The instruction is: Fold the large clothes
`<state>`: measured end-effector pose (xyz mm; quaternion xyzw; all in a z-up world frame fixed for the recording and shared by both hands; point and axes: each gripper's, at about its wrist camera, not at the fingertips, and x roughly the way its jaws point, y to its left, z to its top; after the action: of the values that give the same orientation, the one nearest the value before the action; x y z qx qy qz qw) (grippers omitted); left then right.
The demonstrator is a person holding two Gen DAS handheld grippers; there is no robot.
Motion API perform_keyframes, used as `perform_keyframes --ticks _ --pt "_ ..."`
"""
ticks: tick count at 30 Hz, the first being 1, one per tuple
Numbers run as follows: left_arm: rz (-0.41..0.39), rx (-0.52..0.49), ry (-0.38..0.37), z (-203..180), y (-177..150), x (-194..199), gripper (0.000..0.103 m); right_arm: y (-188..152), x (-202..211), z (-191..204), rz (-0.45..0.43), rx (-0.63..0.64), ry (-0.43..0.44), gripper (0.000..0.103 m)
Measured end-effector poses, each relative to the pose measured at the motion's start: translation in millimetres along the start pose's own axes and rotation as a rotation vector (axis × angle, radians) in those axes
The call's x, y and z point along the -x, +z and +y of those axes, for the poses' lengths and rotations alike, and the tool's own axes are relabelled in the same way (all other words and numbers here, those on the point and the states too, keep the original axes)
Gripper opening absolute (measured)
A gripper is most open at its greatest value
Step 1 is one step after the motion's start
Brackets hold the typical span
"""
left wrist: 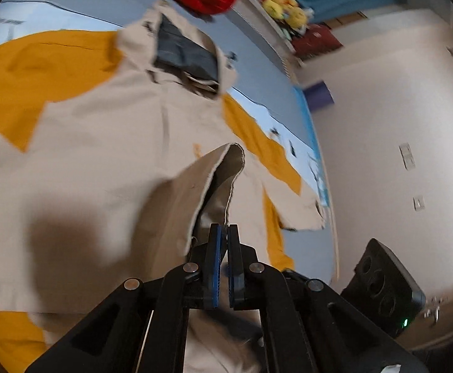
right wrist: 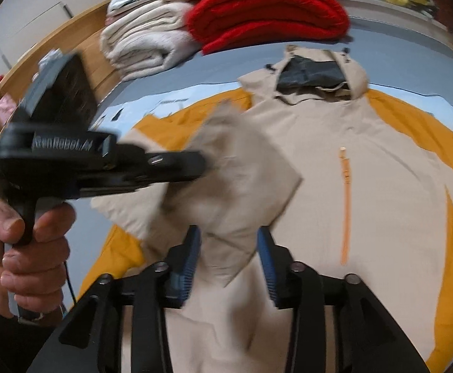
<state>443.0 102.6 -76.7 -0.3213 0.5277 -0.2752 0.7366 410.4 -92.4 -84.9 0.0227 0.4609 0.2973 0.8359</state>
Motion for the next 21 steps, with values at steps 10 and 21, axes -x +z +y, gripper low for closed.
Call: perform_keyframes --ticks 10,21 --pt "0.032 -0.041 -0.002 -20.1 -9.8 -9.6 0.002 -5.3 -10.7 10.2 0.002 0.031 -0.112 0.048" --pt "-0.244 0.087 0.29 37.0 17.1 81.4 0.002 16.7 27.3 -73.1 -0.129 -0.209 -0.211 0.013"
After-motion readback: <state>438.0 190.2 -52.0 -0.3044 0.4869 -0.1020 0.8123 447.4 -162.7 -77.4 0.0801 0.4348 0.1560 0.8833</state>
